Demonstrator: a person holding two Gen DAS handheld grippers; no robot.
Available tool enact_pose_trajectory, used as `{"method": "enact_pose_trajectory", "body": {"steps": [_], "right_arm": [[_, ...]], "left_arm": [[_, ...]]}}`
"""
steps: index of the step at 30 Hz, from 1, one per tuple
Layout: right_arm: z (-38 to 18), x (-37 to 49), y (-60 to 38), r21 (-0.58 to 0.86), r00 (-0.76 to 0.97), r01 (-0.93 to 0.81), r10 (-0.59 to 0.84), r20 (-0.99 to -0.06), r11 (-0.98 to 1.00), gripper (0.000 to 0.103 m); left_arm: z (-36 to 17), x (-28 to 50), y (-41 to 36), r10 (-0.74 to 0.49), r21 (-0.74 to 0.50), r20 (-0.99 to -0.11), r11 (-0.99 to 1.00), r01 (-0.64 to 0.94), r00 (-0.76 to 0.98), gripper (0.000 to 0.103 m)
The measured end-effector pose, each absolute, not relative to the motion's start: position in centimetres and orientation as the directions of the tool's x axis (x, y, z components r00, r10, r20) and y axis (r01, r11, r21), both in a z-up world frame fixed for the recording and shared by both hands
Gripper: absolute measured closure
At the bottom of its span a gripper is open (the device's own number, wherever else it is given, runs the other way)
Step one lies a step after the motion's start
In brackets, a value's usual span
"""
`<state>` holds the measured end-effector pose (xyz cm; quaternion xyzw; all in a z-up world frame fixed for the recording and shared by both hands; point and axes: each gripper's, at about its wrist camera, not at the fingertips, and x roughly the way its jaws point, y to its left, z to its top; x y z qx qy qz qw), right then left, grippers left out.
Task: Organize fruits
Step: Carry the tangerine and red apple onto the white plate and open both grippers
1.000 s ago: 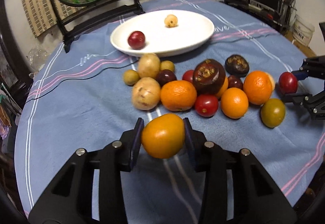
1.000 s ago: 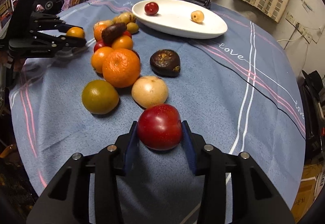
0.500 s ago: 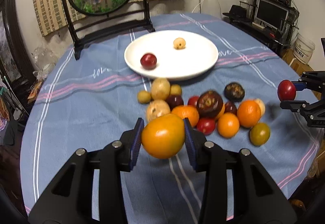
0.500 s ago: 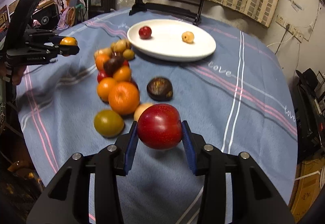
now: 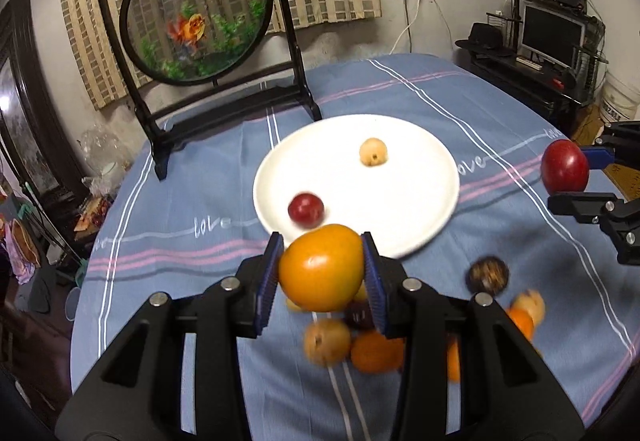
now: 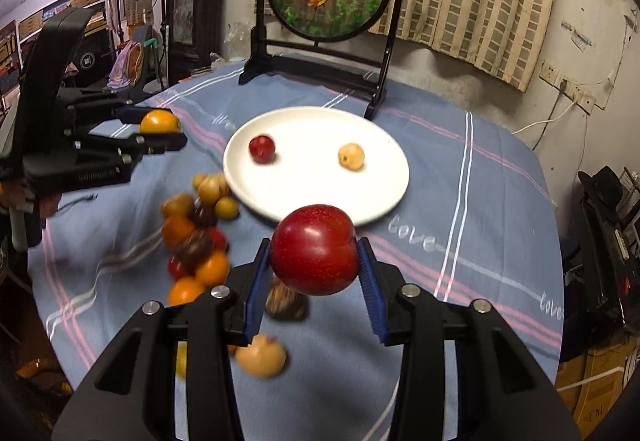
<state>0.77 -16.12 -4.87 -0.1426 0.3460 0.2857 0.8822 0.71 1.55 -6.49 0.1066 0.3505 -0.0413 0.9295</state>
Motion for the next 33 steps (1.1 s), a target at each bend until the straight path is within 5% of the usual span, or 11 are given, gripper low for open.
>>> {"method": "enact_pose_trajectory", "body": {"steps": [33], "right_arm": [[-8.1,11.7,-10.5,-0.066,0.553,-0.613,0.367,-0.748,0.788,0.061]], "left_arm": [[-10.9,10.5,-0.6,0.132,0.287,-0.712,0.951,0.114,0.69,0.063]]}}
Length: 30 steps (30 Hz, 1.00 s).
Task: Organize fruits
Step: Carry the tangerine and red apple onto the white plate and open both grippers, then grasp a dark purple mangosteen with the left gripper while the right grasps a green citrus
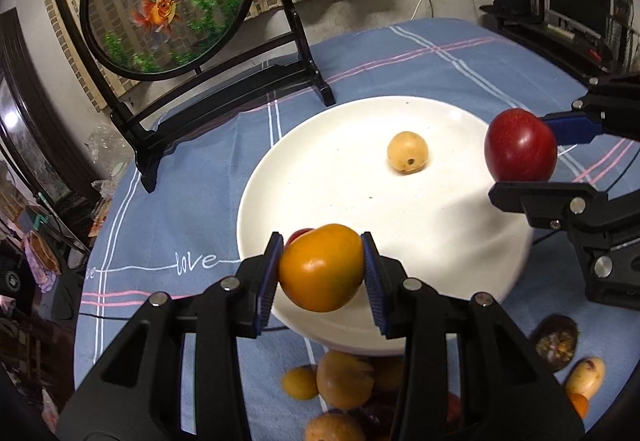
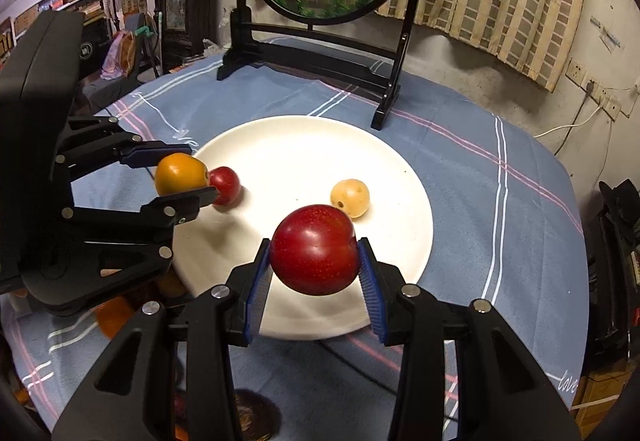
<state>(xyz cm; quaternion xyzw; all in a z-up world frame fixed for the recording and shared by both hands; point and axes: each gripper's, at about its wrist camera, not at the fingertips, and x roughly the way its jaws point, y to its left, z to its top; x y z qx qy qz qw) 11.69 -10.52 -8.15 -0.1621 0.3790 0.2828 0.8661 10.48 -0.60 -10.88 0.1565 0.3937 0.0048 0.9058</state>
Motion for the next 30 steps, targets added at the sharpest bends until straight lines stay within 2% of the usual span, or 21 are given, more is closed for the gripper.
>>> {"method": "enact_pose_trajectory", "body": {"steps": [8,9,10,11,20,30], "right_arm": [[-10.4,14.9,-9.8,-0.056,0.518,-0.589,0.323,-0.792,0.806,0.06],[-10.7,15.2,-9.7,-0.054,0.511,-0.585,0.316,-0.799,0.809,0.059],[-10.8,15.4,-9.7,-0.059,0.513,-0.581,0.309,-0.801,0.812,0.053],[-10.7,15.4,-9.7,-0.068,0.529,-0.573,0.305,-0.792,0.817,0.048],[-8.5,13.9,-12.2,-0.035,0.561,-0.554,0.342,-0.754,0.832,0.047],[-6.8,3.1,-16.9,0.002,0.547,-0.58,0.392,-0.74,0.815,0.046]], "left_arm": [[-12.2,12.2,-1.1,0.196,0.355,-0.705,0.929,0.101,0.681,0.062],[-12.3,12.3,-1.3,0.204,0.369,-0.698,0.924,0.101,0.687,0.058],[-12.3,12.3,-1.4,0.221,0.389,-0.685,0.917,0.092,0.695,0.043],[-12.2,12.4,-1.5,0.226,0.394,-0.678,0.915,0.086,0.7,0.038],[-10.8,11.0,0.1,0.19,0.326,-0.682,0.943,0.062,0.706,0.038],[-7.7,2.9,3.0,0.115,0.228,-0.676,0.972,0.058,0.728,0.036]]}}
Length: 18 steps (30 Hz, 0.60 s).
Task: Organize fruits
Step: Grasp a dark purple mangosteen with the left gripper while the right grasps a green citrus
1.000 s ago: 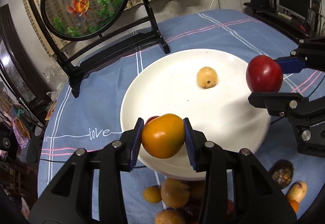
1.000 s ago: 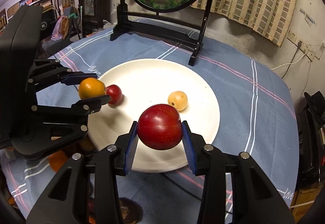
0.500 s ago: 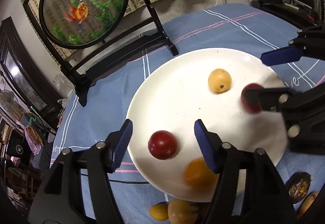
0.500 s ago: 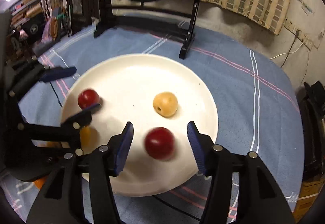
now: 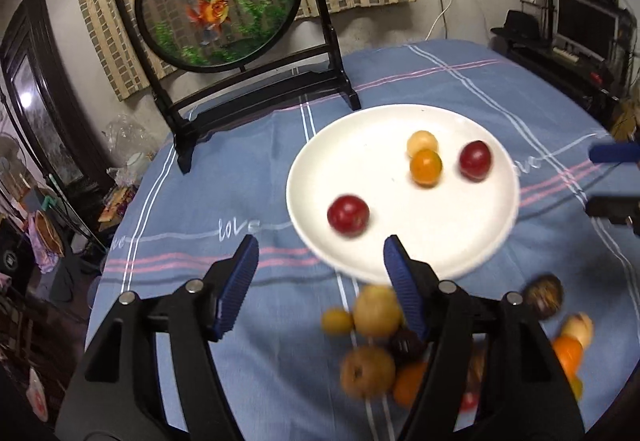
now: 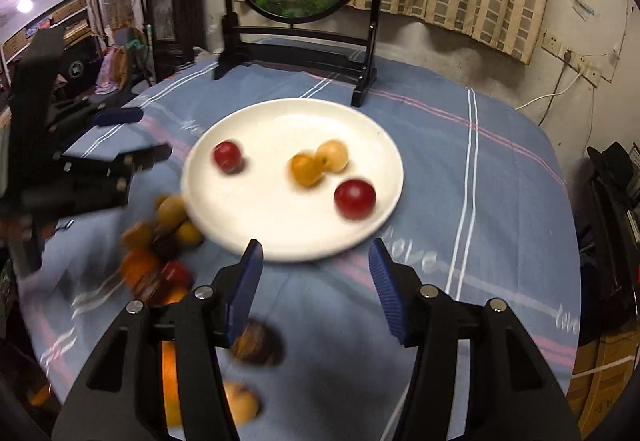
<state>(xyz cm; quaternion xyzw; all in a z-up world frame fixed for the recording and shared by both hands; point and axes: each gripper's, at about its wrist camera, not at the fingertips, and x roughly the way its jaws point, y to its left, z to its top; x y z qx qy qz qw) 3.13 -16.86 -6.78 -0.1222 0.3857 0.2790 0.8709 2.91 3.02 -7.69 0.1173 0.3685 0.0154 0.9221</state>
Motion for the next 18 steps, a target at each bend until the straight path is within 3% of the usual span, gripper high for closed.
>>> {"method": "enact_pose_trajectory", "body": {"steps": [1,9,18], "right_arm": [[-6.9,1.8,-17.2,0.01,0.537,-0.591,0.403,-0.741,0.807,0.042],[-10.1,-7.7,-16.1,0.04,0.423,-0.684,0.441,-0.792,0.729,0.042],[-13.9,-9.1,-13.3,0.083,0.345,-0.688,0.426,-0.836,0.721,0.042]], "left_arm": [[-7.6,2.1,3.1,0.103,0.217,-0.677,0.974,0.064,0.729,0.036],[-7.9,-3.1,3.6,0.038,0.158,-0.694,0.982,0.101,0.719,0.034],[-7.6,-5.1,4.9,0.044,0.147,-0.691,0.986,0.081,0.722,0.032]]}}
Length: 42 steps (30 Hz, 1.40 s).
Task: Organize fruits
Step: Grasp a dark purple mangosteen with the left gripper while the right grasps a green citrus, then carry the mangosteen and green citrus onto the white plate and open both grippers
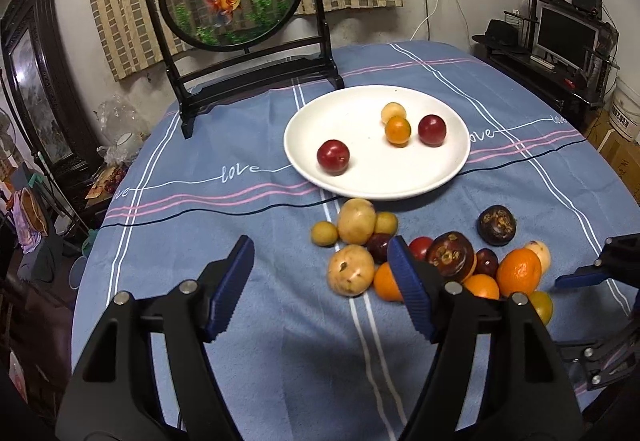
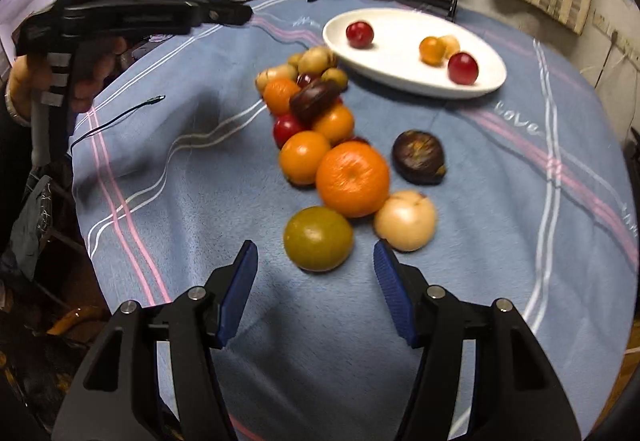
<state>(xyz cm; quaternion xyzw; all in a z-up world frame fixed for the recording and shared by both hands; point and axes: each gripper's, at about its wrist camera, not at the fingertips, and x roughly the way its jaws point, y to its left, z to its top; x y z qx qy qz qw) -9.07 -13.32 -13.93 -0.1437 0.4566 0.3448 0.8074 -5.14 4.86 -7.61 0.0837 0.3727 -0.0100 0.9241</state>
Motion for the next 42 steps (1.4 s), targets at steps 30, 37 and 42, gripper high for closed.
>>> {"method": "enact_pose_trajectory", "body": {"steps": [30,37,42], "right_arm": [[-15.2,-7.8,-16.9,0.077,0.378,-0.681,0.44,-0.815,0.728,0.062],[-14.6,-8.0,-17.2,0.072,0.396,-0.674,0.441,-0.806,0.736,0.062],[-13.4,-8.9,-17.5,0.061,0.418,-0.67,0.443,-0.793,0.74,0.062]], "left_arm": [[-13.8,-1.0,-2.2,-0.159,0.04,-0.798,0.948,0.315,0.582,0.043],[-12.7,-2.6,-3.1,-0.165,0.09,-0.773,0.927,0.363,0.612,0.064],[-10.8,-4.0,-2.6,-0.152,0.109,-0.735,0.935,0.337,0.661,0.064]]}}
